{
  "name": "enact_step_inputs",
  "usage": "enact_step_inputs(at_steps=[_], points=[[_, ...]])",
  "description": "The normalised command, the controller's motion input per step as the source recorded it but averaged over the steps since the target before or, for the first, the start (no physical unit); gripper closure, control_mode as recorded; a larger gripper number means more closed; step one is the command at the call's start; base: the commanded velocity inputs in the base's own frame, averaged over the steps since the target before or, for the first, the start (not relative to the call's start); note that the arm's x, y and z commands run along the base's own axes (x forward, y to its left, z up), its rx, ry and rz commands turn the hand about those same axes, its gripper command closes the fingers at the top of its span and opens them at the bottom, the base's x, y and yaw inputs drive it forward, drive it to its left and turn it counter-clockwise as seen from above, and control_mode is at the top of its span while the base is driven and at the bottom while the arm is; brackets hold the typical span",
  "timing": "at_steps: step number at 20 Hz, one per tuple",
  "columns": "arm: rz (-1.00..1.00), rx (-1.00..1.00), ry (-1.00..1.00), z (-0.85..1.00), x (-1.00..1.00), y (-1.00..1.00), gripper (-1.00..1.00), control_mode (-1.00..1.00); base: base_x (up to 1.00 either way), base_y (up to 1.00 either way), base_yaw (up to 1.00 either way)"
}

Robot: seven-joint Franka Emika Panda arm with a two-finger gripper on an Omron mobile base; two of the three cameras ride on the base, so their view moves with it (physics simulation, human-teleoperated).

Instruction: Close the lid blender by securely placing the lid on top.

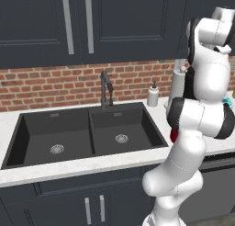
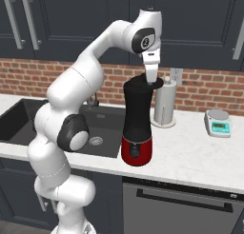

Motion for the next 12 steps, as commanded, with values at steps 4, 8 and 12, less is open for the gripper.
enact_step_inputs(at_steps=[4, 8, 12], points=[[0.12, 0.00, 0.00, -0.02, 0.13, 0.05, -1.00, -1.00, 0.00, 0.00, 0.00], [0.11, 0.00, 0.00, 0.00, 0.03, 0.00, -1.00, -1.00, 0.00, 0.00, 0.00], [0.08, 0.00, 0.00, 0.02, 0.00, 0.03, -1.00, -1.00, 0.00, 0.00, 0.00]])
